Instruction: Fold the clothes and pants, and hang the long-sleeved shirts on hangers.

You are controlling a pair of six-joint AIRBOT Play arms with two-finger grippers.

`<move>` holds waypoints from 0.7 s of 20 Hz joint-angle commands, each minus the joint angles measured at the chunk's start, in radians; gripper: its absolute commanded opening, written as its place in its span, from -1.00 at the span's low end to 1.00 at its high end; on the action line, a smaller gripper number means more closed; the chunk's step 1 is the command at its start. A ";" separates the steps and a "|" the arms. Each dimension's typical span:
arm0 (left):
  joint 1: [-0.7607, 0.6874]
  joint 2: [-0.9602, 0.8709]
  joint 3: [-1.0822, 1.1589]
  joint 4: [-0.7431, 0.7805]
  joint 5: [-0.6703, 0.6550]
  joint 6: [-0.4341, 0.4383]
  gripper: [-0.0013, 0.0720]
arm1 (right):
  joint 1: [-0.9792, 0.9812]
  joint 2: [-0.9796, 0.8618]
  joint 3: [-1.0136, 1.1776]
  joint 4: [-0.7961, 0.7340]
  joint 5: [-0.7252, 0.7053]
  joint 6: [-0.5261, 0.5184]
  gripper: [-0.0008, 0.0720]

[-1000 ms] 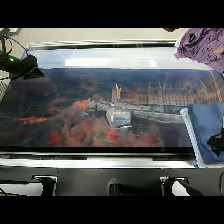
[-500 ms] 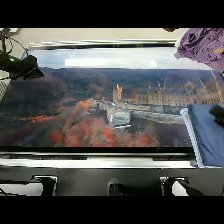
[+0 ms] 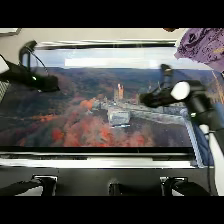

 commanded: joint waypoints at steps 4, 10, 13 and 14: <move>-0.105 0.130 -0.276 0.050 0.123 0.013 -0.92 | 0.196 -0.044 0.003 -0.019 -0.080 0.042 -0.90; -0.104 0.122 -0.282 0.050 0.124 0.013 -0.92 | 0.196 -0.044 0.003 -0.025 -0.069 0.049 -0.90; -0.104 0.122 -0.282 0.050 0.124 0.013 -0.92 | 0.196 -0.044 0.003 -0.025 -0.069 0.049 -0.90; -0.104 0.122 -0.282 0.050 0.124 0.013 -0.92 | 0.196 -0.044 0.003 -0.025 -0.069 0.049 -0.90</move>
